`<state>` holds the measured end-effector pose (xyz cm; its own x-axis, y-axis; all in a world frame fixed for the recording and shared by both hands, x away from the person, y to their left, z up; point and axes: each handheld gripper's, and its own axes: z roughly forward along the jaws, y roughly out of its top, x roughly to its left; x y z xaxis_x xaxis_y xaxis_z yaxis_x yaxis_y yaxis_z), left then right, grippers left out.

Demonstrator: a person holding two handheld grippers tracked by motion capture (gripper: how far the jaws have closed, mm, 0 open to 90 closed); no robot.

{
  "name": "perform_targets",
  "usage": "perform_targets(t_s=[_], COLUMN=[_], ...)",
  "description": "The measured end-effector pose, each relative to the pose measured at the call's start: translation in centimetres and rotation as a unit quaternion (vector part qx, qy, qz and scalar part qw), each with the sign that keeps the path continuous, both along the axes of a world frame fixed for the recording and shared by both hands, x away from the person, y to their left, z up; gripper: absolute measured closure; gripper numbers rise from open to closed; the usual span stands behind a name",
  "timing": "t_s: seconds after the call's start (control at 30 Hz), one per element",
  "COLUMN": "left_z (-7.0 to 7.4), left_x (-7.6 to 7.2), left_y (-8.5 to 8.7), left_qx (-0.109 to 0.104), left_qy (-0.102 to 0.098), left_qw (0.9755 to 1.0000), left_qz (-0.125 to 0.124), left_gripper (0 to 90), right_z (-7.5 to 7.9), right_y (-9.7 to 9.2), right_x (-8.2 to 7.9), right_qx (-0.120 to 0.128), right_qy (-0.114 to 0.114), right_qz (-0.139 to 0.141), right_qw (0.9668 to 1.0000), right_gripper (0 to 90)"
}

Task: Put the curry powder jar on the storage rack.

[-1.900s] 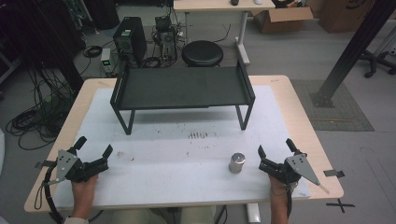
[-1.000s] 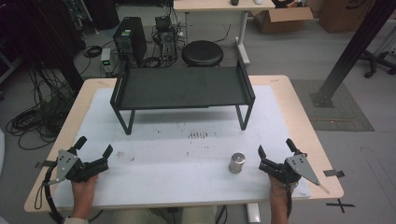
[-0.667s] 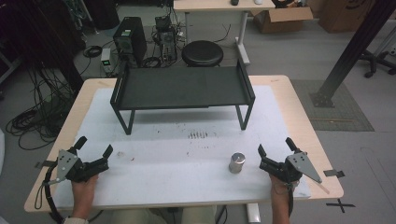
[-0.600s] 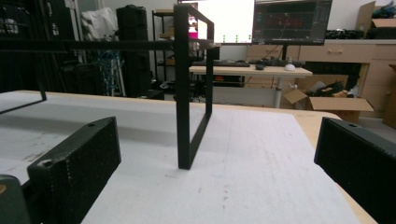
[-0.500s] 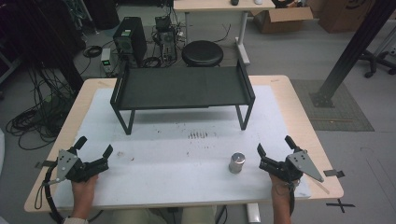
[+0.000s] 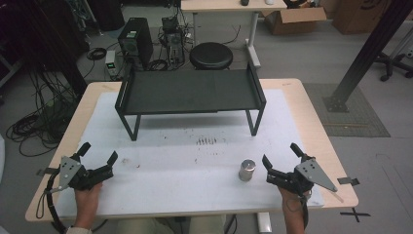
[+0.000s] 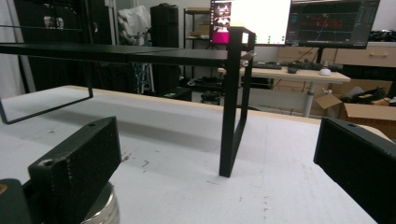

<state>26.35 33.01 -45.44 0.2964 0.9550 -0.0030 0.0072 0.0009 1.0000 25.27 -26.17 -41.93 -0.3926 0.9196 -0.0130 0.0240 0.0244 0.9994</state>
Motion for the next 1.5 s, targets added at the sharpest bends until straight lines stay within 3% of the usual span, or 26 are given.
perform_targets(t_s=[0.77,1.03,1.5], left_z=[0.0,0.0,0.0], left_x=[0.0,0.0,0.0], left_y=[0.0,0.0,0.0], left_qx=[0.000,-0.001,-0.001], left_qy=[0.000,-0.001,-0.001], left_qw=[1.0000,1.0000,1.0000], left_qz=[0.000,0.000,0.000], left_gripper=[0.4,0.4,0.4], right_z=[0.3,-0.5,-2.3], right_y=[3.6,4.5,5.1], right_x=[-2.0,-1.9,-0.7], right_qx=[-0.020,-0.034,-0.043], right_qy=[0.010,0.039,0.085], right_qz=[0.065,0.090,0.097], right_qw=[0.9976,0.9946,0.9907], right_gripper=[0.6,0.6,0.7])
